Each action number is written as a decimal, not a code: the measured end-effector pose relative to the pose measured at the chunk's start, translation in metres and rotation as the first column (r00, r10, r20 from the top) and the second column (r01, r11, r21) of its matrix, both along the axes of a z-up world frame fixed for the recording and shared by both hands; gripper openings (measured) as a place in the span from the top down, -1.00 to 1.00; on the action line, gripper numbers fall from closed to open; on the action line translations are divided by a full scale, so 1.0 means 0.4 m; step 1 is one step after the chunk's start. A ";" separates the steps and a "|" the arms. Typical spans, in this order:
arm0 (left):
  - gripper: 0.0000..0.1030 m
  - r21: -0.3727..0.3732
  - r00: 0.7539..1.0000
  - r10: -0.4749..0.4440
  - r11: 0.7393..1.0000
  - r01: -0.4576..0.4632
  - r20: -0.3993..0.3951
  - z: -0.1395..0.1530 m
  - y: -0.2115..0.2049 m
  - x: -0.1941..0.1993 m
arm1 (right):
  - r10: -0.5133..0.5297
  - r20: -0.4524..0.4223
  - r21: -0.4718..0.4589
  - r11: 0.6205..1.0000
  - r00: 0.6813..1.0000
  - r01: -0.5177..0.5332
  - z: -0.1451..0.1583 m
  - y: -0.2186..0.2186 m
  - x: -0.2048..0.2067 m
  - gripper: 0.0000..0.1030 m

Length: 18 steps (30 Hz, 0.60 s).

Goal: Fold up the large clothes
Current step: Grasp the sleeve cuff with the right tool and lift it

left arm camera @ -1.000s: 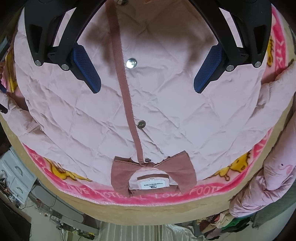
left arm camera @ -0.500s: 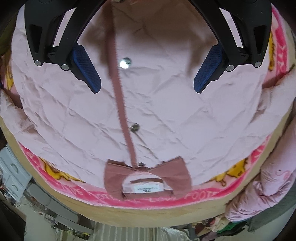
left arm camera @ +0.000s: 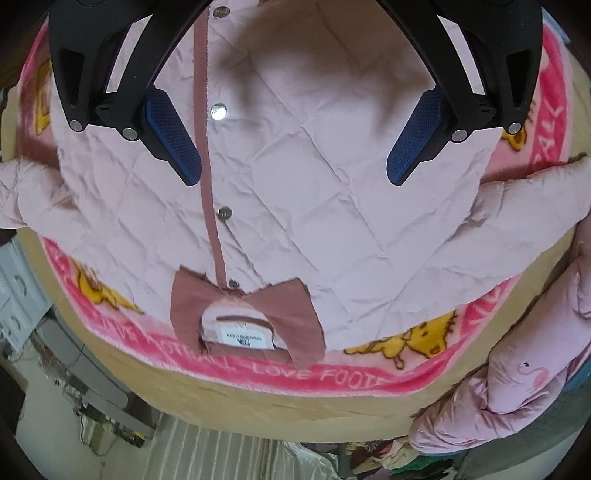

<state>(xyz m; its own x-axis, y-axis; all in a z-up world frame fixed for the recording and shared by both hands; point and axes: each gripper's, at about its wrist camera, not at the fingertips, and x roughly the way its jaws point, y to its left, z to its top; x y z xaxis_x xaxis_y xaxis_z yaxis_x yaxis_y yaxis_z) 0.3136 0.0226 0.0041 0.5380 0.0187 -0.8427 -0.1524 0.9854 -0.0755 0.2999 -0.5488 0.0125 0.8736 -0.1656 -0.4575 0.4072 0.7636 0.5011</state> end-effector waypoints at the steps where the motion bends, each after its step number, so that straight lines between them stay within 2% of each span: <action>1: -0.83 -0.004 1.000 0.007 1.000 -0.007 0.005 0.008 0.006 0.000 | 0.025 0.007 -0.035 0.999 1.000 -0.025 0.025 0.024 0.006 0.62; 6: -0.83 -0.013 0.998 0.037 0.999 -0.037 0.042 0.063 0.045 0.000 | 0.163 0.031 -0.191 0.969 0.986 -0.154 0.127 0.168 0.059 0.64; 10: -0.83 -0.050 0.997 0.051 0.998 -0.048 0.063 0.087 0.081 -0.010 | 0.274 0.046 -0.285 0.925 0.961 -0.251 0.185 0.288 0.088 0.65; 13: -0.83 -0.068 0.995 0.059 0.996 -0.053 0.079 0.094 0.103 -0.018 | 0.332 0.055 -0.323 0.898 0.942 -0.298 0.214 0.360 0.098 0.65; 18: -0.83 -0.050 0.993 0.062 0.997 -0.057 0.100 0.106 0.129 -0.023 | 0.395 0.054 -0.367 0.862 0.917 -0.350 0.225 0.453 0.118 0.65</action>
<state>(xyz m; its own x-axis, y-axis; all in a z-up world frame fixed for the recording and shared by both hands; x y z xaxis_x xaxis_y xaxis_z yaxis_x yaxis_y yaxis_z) 0.3044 0.0741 0.0466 0.6199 0.0145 -0.7845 -0.1997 0.9698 -0.1399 0.3470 -0.3674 0.1024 0.9468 0.0573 -0.3166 0.0100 0.9783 0.2069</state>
